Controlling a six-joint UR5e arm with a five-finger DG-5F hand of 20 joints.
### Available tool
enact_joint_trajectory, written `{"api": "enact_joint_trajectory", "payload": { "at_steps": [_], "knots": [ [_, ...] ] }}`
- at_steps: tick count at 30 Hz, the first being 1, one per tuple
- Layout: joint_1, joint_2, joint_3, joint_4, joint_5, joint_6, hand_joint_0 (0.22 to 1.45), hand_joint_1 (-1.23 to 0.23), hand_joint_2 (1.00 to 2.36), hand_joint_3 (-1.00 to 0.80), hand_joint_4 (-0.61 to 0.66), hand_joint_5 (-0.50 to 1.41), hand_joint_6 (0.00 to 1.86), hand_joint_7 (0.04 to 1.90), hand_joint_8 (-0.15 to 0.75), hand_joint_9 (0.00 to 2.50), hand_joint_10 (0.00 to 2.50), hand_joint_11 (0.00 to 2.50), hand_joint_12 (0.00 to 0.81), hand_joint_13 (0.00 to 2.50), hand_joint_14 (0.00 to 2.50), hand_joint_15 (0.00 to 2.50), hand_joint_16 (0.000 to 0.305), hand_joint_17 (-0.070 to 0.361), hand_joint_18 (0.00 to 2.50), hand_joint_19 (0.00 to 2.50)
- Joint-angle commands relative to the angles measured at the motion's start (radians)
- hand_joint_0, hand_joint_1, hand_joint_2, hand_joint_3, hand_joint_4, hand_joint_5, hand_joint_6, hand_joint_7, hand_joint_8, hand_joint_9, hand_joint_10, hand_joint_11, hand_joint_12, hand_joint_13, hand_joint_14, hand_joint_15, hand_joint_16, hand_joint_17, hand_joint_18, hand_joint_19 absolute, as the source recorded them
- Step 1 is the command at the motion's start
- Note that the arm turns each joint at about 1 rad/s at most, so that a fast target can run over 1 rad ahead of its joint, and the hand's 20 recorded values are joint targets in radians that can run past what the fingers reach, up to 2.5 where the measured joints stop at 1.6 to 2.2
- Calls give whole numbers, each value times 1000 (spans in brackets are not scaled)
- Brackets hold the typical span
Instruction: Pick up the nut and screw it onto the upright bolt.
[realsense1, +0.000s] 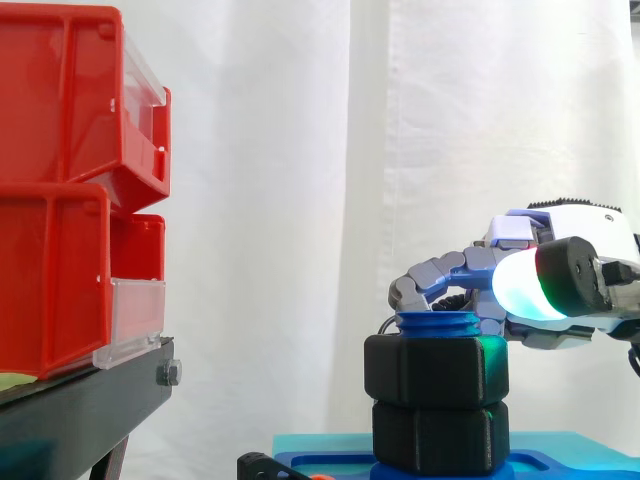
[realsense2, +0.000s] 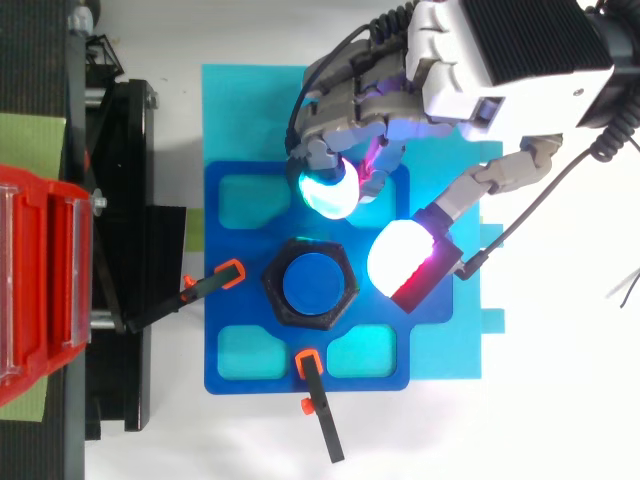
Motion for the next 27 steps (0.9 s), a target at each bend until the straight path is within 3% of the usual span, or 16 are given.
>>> {"api": "enact_joint_trajectory", "payload": {
  "at_steps": [1, 5, 16, 20, 27],
  "knots": [
    [-3, 1, 0, 1, -1, 0, 506, -338, 1000, -500, 171, 18, 504, 1165, 266, 1200, 0, 0, 270, 710, 0, 0, 33, 74, 580, 110],
    [-4, 1, 0, 2, -4, 0, 465, -293, 1000, -500, 262, -67, 504, 938, 299, 1033, 0, 0, 321, 584, 0, 0, 41, 93, 496, 114],
    [-4, 1, 0, 9, -4, 5, 411, -204, 1000, -500, 175, -188, 501, 658, 281, 594, 0, 0, 364, 229, 0, 0, 53, 118, 99, 2],
    [6, 1, 0, 35, -1, 3, 400, -165, 1000, -500, 147, -209, 501, 617, 257, 392, 0, 0, 369, 1, 0, 0, 55, 123, 0, 0],
    [26, 1, 0, 48, 0, 3, 393, -141, 1000, -500, 129, -222, 501, 602, 246, 222, 0, 0, 377, 0, 0, 0, 57, 128, 0, 0]
  ]
}}
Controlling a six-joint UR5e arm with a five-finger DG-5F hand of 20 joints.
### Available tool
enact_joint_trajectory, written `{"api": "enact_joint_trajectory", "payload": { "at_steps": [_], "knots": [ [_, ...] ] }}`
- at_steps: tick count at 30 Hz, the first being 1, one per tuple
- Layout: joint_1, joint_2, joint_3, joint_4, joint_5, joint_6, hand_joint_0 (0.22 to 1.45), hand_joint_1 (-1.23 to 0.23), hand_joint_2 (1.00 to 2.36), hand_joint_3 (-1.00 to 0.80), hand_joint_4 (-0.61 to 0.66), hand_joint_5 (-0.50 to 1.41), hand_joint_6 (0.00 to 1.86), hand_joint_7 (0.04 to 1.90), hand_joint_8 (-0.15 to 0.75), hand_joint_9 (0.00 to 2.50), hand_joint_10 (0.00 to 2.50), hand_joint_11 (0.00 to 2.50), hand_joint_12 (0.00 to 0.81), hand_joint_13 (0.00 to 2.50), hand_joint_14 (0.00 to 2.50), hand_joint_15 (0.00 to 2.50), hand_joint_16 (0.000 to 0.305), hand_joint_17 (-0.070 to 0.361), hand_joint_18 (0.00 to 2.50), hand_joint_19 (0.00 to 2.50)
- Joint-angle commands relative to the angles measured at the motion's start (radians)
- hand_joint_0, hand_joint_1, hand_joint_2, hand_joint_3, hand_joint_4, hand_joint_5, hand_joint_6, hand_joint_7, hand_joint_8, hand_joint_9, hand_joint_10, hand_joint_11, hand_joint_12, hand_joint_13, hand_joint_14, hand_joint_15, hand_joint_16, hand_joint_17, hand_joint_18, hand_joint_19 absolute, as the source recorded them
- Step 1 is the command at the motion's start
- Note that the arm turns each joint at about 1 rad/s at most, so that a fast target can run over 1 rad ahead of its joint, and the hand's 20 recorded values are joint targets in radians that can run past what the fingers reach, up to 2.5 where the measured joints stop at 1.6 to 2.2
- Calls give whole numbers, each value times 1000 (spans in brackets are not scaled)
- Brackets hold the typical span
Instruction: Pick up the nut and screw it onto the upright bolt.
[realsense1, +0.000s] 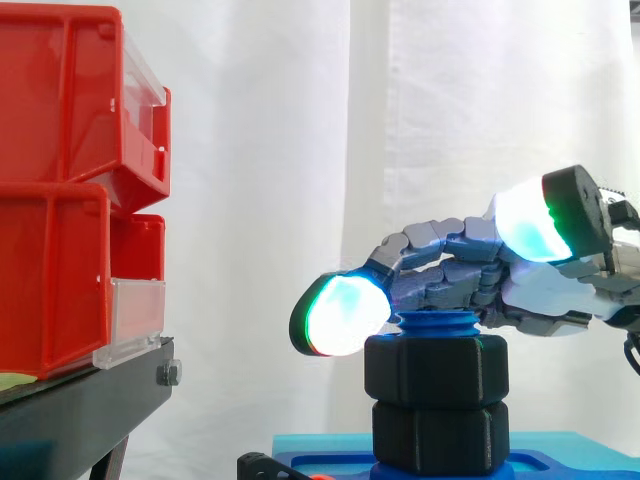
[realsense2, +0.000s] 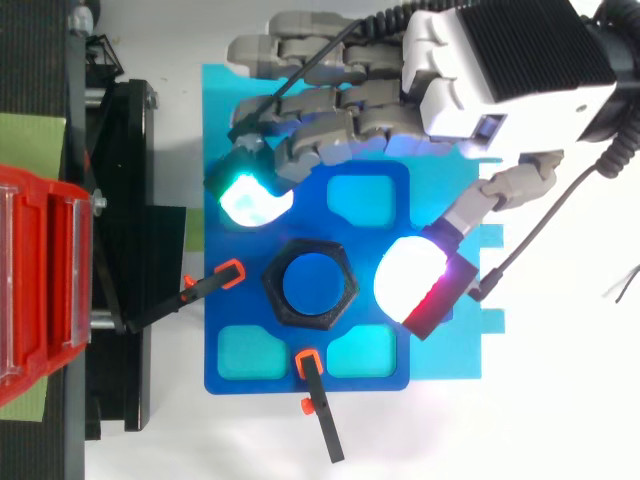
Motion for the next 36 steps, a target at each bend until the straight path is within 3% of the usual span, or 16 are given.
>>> {"api": "enact_joint_trajectory", "payload": {
  "at_steps": [1, 7, 13, 20, 28, 36],
  "knots": [
    [13, -1, 0, 0, 2, 0, 393, -140, 1000, -500, 129, -222, 501, 604, 246, 219, 0, 0, 377, 0, 0, 0, 57, 128, 0, 0],
    [36, -1, -2, -15, 14, 0, 393, -108, 1000, -500, 165, -200, 501, 669, 250, 213, 0, 0, 377, 0, 0, 0, 58, 130, 0, 0],
    [43, -1, 0, -20, 26, 0, 398, -100, 1000, -500, 191, -186, 502, 755, 257, 231, 0, 0, 376, 0, 0, 0, 57, 129, 0, 0],
    [42, 0, 0, -23, 28, 0, 408, -106, 1000, -500, 265, -142, 503, 981, 281, 311, 0, 0, 373, 0, 0, 0, 56, 126, 0, 0],
    [36, 0, 0, -23, 26, 0, 419, -112, 1000, -500, 273, -122, 503, 1065, 292, 398, 0, 0, 368, 0, 0, 0, 54, 121, 0, 0],
    [23, 0, 0, -20, 26, -2, 444, -160, 1000, -500, 254, -64, 502, 1271, 308, 533, 0, 0, 356, 68, 0, 0, 50, 114, 0, 0]
  ]
}}
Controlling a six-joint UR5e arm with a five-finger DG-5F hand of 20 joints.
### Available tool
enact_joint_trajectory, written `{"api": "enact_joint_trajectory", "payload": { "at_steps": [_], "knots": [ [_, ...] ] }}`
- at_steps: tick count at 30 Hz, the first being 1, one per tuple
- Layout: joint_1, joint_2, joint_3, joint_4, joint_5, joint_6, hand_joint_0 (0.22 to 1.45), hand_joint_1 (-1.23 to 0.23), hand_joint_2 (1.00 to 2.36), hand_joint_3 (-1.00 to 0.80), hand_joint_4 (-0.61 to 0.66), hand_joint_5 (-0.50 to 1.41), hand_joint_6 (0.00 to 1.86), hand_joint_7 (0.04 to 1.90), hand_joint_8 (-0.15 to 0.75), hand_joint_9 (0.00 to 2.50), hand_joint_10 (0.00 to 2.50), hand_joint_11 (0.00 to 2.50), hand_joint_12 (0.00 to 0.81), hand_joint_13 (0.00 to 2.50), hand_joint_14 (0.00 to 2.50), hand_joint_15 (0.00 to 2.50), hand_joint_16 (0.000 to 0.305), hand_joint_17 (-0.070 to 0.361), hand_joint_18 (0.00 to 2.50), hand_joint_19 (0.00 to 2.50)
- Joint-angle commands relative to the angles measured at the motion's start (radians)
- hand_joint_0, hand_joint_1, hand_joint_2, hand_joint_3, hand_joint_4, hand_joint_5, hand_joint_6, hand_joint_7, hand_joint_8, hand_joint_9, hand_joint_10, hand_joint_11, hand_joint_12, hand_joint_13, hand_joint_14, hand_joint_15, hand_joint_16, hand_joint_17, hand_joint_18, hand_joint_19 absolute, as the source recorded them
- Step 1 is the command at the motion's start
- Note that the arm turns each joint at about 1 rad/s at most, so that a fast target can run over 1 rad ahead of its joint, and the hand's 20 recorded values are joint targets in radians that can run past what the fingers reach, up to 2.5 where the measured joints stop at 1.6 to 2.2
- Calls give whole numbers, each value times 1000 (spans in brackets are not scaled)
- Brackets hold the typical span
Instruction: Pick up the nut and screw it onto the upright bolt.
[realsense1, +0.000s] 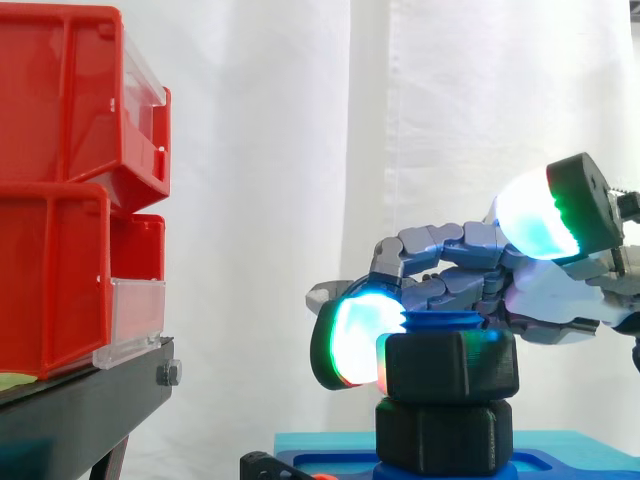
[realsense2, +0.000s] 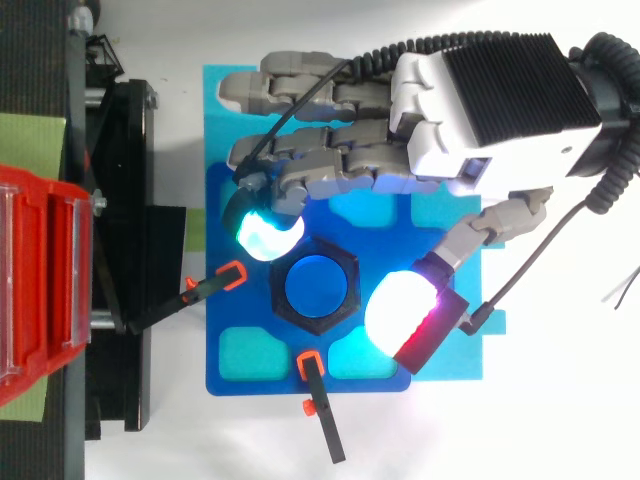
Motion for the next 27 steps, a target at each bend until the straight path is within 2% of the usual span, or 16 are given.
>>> {"api": "enact_joint_trajectory", "payload": {
  "at_steps": [1, 4, 7, 14, 18, 27],
  "knots": [
    [-5, 0, 0, 0, 0, -1, 445, -161, 1000, -500, 256, -55, 501, 1293, 310, 548, 0, 0, 356, 80, 0, 0, 50, 113, 0, 0],
    [-10, -1, 0, 0, 0, -1, 448, -167, 1000, -500, 245, -18, 500, 1379, 317, 675, 0, 0, 351, 130, 0, 0, 49, 110, 0, 0],
    [-16, 0, 0, 0, -3, -1, 462, -186, 1000, -500, 223, 7, 512, 1379, 317, 825, 0, 0, 329, 274, 0, 0, 44, 98, 19, 0],
    [-17, -1, 0, 2, -3, 1, 489, -218, 1000, -500, 107, 64, 514, 1411, 279, 1140, 0, 0, 248, 497, 0, 0, 28, 64, 260, 0],
    [-17, 0, 2, 2, -3, 1, 494, -226, 1000, -500, 107, 87, 500, 1440, 277, 1370, 0, 0, 202, 660, 0, 0, 23, 52, 418, 0],
    [-17, 0, 0, 22, -3, 2, 496, -237, 1000, -500, 89, 103, 500, 1445, 249, 1517, 0, 0, 157, 782, 0, 0, 18, 39, 565, 0]
  ]
}}
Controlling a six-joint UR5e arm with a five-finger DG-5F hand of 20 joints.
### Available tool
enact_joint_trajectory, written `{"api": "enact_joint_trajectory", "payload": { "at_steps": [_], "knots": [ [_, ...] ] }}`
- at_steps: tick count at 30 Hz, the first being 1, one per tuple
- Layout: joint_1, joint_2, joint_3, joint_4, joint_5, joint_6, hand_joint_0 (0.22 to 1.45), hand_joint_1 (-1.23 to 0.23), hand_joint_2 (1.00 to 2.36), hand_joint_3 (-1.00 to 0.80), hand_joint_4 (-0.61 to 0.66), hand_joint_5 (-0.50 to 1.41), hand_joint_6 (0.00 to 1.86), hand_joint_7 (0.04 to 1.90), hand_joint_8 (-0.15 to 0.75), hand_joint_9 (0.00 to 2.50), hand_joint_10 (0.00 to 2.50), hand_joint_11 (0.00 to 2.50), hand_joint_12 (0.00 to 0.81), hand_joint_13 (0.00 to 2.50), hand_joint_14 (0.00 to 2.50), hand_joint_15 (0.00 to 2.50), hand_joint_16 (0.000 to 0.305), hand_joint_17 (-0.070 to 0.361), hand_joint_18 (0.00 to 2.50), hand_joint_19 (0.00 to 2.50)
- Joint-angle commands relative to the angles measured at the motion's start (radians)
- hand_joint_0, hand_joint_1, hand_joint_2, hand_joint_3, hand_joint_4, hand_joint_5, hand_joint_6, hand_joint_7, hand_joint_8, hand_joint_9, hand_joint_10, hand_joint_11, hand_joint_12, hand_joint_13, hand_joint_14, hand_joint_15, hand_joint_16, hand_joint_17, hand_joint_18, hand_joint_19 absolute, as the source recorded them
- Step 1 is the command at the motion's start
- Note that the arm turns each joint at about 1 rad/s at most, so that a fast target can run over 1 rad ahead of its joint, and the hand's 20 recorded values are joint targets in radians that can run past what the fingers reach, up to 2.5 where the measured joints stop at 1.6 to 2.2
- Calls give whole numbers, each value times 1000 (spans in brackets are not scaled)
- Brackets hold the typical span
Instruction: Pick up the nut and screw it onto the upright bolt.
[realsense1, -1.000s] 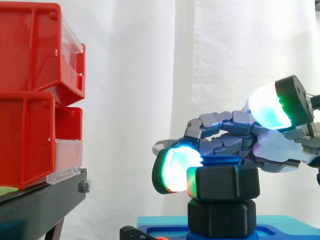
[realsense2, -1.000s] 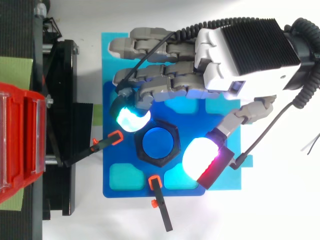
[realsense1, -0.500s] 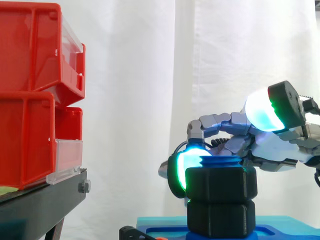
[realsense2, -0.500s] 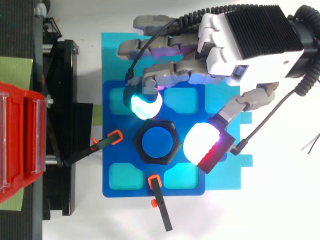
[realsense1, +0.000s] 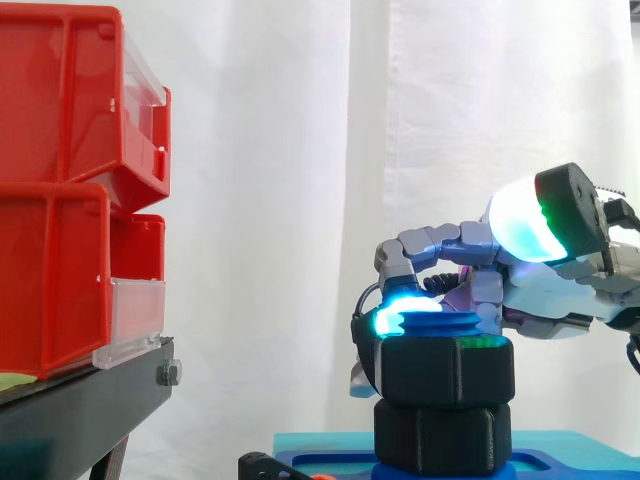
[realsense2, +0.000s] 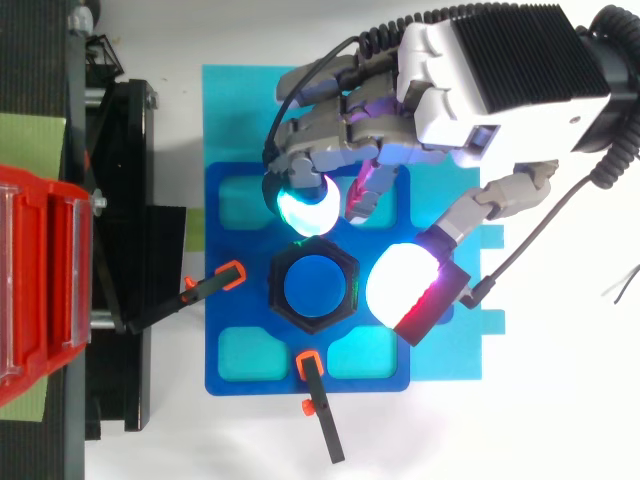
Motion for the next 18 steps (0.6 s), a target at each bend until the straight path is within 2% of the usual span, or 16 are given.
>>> {"api": "enact_joint_trajectory", "payload": {
  "at_steps": [1, 10, 14, 18],
  "knots": [
    [0, 0, 0, 11, 0, 1, 496, -238, 1000, -500, 88, 103, 500, 1446, 247, 1536, 0, 0, 154, 790, 0, 0, 17, 38, 578, 0],
    [-5, 0, 0, 16, 0, 1, 486, -236, 1000, -500, 80, 102, 500, 1443, 237, 1581, 0, 0, 145, 842, 0, 0, 17, 37, 624, 0],
    [-9, 0, 0, 16, -2, 1, 468, -213, 1000, -500, 121, 52, 503, 1295, 270, 1390, 0, 0, 191, 733, 0, 0, 22, 50, 508, 0],
    [-12, 0, 1, 16, -2, 1, 452, -203, 1000, -500, 258, -49, 504, 988, 312, 1145, 0, 0, 262, 623, 0, 0, 32, 71, 405, 0]
  ]
}}
